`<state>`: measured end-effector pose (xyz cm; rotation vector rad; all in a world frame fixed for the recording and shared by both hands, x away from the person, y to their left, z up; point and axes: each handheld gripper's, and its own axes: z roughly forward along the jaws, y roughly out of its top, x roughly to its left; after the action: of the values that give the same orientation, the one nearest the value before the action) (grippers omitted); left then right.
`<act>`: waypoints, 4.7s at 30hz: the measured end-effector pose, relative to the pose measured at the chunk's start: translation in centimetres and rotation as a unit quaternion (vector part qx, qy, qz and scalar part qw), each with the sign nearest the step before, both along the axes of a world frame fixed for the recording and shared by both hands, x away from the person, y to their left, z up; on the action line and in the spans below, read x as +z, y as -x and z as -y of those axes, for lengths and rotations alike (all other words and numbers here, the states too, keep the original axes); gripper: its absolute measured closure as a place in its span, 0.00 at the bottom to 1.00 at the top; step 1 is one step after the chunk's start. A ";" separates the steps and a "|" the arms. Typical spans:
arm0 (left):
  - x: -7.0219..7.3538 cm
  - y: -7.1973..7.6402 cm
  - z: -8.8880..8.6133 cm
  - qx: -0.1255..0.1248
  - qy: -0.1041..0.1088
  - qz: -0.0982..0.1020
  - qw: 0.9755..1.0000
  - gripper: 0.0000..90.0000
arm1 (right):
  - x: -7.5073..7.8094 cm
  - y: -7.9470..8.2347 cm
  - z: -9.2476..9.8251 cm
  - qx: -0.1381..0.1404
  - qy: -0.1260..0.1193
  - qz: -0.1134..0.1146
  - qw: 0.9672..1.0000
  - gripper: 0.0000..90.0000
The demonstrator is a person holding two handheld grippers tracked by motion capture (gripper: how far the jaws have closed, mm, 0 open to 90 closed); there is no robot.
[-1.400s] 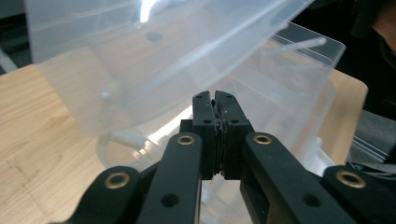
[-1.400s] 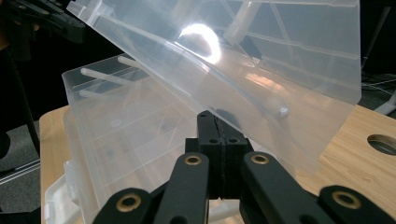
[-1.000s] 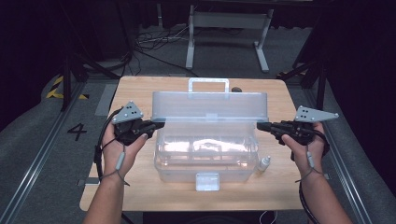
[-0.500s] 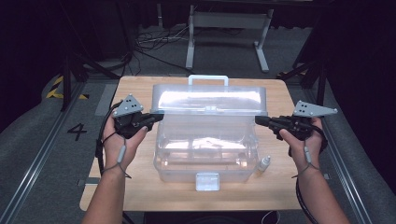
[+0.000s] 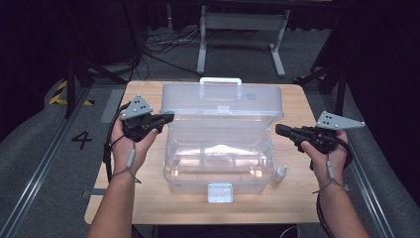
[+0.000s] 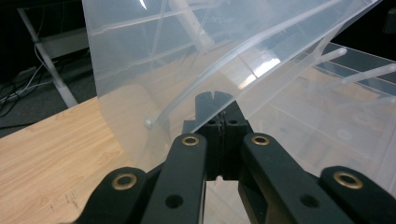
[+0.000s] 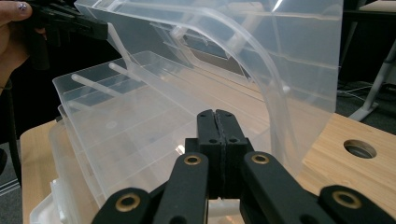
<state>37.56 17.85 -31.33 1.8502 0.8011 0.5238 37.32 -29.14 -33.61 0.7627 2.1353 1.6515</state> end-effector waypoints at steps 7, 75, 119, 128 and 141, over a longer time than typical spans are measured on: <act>0.1 -0.3 -0.1 -0.001 0.005 0.000 1.000 0.99 | 0.2 0.4 0.4 -0.017 0.003 0.011 1.000 0.93; 0.6 -1.8 -0.3 -0.013 0.016 -0.009 1.000 0.99 | 2.2 -3.6 -4.9 -0.207 0.053 0.081 0.974 0.61; -1.7 -0.3 -5.4 0.053 -0.035 -0.059 0.996 0.90 | 3.7 -5.7 -4.2 -0.204 0.057 0.047 0.976 0.80; -2.0 -0.5 -5.8 0.055 -0.030 -0.068 0.996 0.89 | 3.8 -6.5 -4.4 -0.213 0.064 0.059 0.973 0.81; -3.1 -1.1 -6.3 0.063 -0.030 -0.090 0.994 0.86 | 3.8 -7.8 -4.5 -0.219 0.063 0.061 0.972 0.83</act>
<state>38.61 24.18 -34.48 1.9300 1.0372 0.4688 45.11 -24.67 -29.84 0.9801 1.8045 1.2840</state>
